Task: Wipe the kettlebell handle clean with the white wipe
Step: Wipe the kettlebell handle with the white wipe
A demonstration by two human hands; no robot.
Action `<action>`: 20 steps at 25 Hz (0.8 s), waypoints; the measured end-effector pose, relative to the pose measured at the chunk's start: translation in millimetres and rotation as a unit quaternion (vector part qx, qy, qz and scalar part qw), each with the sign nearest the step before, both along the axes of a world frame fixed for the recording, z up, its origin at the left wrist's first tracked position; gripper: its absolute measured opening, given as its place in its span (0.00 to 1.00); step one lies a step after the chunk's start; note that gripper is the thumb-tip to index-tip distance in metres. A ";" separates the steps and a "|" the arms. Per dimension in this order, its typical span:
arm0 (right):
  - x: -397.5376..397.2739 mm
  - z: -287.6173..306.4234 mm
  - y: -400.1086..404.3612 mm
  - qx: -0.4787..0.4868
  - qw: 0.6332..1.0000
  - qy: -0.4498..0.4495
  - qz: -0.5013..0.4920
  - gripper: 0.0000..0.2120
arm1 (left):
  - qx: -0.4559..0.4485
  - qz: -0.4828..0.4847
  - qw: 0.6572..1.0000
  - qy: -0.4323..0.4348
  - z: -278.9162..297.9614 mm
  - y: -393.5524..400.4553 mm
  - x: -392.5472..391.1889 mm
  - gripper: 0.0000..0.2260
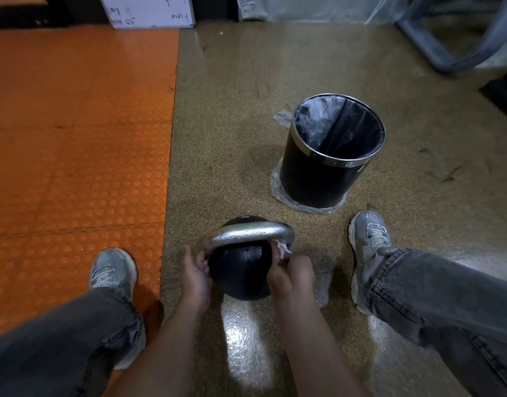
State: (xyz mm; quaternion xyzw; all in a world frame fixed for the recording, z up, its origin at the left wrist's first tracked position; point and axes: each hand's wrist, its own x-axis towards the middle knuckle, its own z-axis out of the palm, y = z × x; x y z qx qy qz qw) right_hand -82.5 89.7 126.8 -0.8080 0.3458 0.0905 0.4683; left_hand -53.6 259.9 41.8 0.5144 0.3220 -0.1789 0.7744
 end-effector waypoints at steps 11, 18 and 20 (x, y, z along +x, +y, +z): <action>15.5 -13.1 -0.1 -0.026 0.997 0.073 -0.010 0.23 | -0.009 -0.011 1.000 -0.001 8.5 -0.6 -1.7 0.32; 9.8 -12.0 -4.1 -0.012 0.998 0.037 -0.058 0.19 | -0.018 -0.012 1.000 -0.012 12.3 -1.7 -2.3 0.33; 17.0 -11.6 -2.4 0.062 0.994 0.019 -0.086 0.17 | -0.022 -0.016 1.000 -0.013 15.0 -2.2 -2.1 0.33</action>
